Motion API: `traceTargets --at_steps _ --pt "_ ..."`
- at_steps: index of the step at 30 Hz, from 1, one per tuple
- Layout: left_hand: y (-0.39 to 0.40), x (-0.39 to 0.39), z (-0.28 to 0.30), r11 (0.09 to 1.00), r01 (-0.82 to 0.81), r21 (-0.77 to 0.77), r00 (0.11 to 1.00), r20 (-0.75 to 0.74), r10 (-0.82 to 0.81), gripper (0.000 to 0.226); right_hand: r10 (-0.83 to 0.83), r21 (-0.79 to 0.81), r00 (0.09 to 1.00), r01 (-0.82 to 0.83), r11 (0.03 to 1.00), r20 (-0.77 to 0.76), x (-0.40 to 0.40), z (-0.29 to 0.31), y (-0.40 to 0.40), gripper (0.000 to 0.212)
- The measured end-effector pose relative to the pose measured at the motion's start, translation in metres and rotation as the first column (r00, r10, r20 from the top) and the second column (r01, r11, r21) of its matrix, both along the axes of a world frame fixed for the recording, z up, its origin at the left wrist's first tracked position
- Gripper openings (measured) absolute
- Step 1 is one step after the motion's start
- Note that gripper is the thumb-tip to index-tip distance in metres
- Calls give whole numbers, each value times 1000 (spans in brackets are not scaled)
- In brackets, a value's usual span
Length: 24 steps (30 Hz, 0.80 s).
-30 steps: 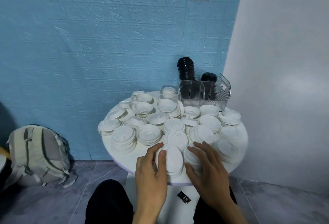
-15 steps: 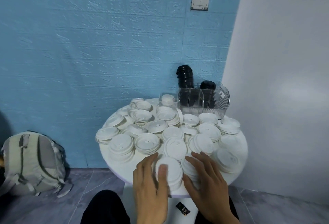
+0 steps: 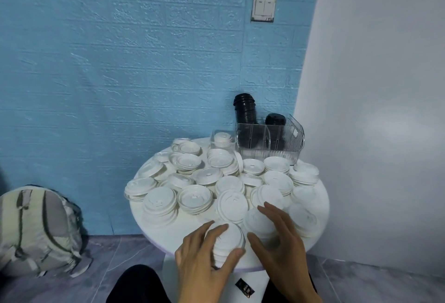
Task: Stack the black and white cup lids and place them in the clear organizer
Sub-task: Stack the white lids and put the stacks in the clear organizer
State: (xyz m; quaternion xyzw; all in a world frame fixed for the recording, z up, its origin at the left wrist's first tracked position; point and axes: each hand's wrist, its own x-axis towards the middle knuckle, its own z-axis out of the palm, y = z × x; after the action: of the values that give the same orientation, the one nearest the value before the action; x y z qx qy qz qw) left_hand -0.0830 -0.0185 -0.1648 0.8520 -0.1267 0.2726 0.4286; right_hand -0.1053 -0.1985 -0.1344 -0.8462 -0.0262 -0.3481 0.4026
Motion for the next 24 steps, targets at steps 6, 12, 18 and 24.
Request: traceTargets --at_steps 6,12,18,24 --pt "6 0 3 998 64 -5 998 -21 -64 60 -9 -4 1000 9 1000 30 2 2 -1 59" --pt "8 4 8 999 35 -11 998 43 -35 64 102 -66 977 -91 994 188 -6 10 28 48" --pt "11 -1 16 998 55 4 998 -18 -55 75 174 -195 959 -130 972 224 2 -10 49 38" --pt "11 -2 11 997 75 28 997 -22 -75 79 193 -247 959 -140 959 206 7 -15 49 31"
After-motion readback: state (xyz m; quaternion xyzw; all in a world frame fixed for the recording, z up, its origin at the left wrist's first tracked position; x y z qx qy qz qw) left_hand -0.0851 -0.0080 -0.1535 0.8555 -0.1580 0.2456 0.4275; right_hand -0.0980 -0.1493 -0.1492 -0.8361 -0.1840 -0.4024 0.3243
